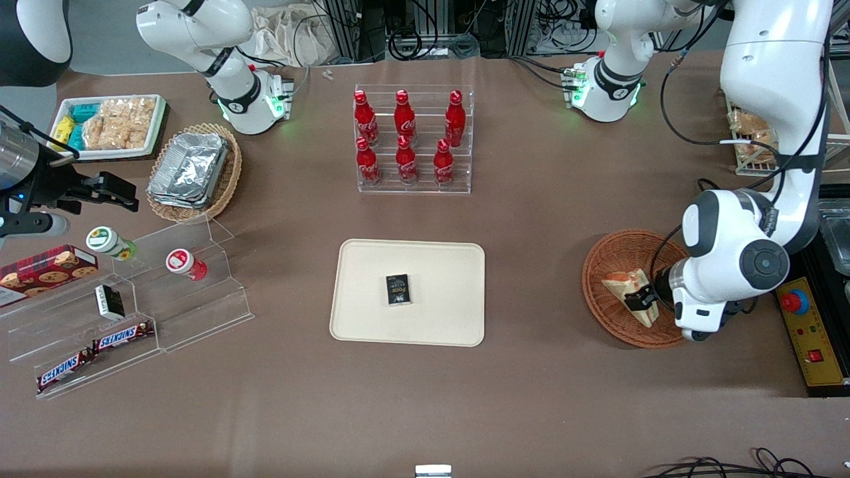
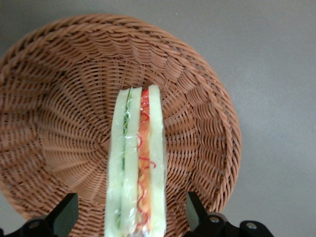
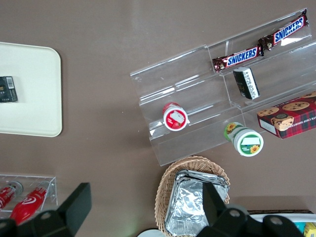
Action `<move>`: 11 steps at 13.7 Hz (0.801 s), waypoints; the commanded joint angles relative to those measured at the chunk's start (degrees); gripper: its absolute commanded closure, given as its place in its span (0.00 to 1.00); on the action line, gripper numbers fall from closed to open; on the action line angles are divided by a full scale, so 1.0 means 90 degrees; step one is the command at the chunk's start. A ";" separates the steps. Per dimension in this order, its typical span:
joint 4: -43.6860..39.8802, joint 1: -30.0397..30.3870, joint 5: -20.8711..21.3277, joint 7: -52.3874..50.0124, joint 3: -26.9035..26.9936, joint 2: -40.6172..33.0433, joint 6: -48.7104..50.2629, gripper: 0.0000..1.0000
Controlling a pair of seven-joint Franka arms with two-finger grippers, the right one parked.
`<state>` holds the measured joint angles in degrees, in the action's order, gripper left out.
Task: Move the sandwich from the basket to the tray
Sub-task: 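Close the left gripper on the wrapped sandwich, then lift the sandwich and carry it with the left gripper to the tray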
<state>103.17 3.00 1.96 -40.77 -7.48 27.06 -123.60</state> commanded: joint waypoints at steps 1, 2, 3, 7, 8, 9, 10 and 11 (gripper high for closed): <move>0.0207 -0.0031 -0.0061 -0.0226 0.0001 0.0040 -0.0299 0.02; 0.0226 -0.0031 -0.0061 -0.0226 -0.0009 0.0050 -0.0280 0.09; 0.0256 -0.0031 -0.0061 -0.0235 -0.0019 0.0050 -0.0261 0.17; 0.0227 -0.0021 -0.0032 -0.0392 -0.0087 -0.0037 -0.0018 0.75; 0.0149 -0.0021 -0.0022 -0.0343 -0.0097 -0.0086 0.0177 0.88; 0.0081 -0.0002 -0.0022 -0.0295 -0.0097 -0.0183 0.0401 0.96; 0.0070 -0.0002 -0.0022 -0.0294 -0.0107 -0.0348 0.0568 1.00; 0.0070 0.0008 -0.0022 -0.0217 -0.0107 -0.0495 0.0715 1.00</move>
<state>103.58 2.90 1.96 -43.20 -8.20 26.50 -120.71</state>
